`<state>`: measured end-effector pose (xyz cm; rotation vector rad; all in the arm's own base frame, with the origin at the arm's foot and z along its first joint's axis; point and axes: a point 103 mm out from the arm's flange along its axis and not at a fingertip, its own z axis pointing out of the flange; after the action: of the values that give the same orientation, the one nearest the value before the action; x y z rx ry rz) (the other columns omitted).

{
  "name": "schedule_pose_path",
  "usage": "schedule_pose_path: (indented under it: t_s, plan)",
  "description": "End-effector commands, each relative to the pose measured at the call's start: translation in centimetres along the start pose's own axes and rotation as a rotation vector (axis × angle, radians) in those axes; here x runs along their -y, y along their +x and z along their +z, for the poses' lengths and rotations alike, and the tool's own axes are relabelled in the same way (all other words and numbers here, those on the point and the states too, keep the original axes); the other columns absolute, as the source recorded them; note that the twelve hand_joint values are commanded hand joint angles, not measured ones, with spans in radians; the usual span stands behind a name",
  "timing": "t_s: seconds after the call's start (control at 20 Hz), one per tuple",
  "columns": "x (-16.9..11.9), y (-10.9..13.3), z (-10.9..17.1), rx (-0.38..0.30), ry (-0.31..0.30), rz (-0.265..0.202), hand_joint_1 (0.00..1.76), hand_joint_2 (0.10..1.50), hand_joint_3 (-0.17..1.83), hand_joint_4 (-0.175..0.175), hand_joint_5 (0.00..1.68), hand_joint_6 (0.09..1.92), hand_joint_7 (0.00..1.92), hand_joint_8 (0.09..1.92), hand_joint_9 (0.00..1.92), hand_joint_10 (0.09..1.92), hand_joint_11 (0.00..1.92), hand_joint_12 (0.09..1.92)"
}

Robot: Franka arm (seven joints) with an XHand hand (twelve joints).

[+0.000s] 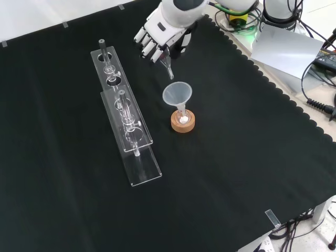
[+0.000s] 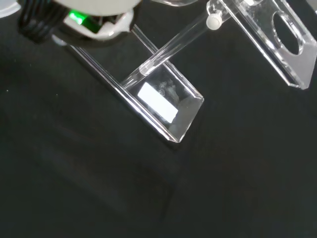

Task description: Put the weighing funnel back on the table.

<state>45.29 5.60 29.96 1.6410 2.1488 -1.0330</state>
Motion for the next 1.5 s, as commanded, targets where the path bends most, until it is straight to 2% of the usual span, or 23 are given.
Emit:
schedule_pose_path:
  t_s: [0.05,0.4,0.85,1.25,1.5]
  plan:
    - [-0.1,-1.0,1.2,-0.069,-0.008,-0.008,1.1,0.66,0.73,0.175,1.17,0.88,0.69,0.65,1.06,0.4,0.8,1.06]
    - [-0.3,-1.9,2.7,-0.154,-0.018,0.002,1.1,0.66,0.73,0.175,1.17,0.88,0.69,0.65,1.06,0.4,0.8,1.06]
    - [-1.1,-2.6,6.3,-0.235,-0.035,0.01,1.1,0.67,0.73,0.175,1.17,0.88,0.69,0.65,1.06,0.39,0.8,1.06]
    - [-2.0,-1.8,10.2,-0.322,-0.041,-0.003,1.1,0.67,0.73,0.175,1.17,0.89,0.71,0.65,1.07,0.4,0.8,1.06]
    - [-2.7,-0.9,12.0,-0.348,-0.029,-0.02,1.1,0.67,0.73,0.175,1.17,0.89,0.77,0.67,1.1,0.4,0.81,1.06]
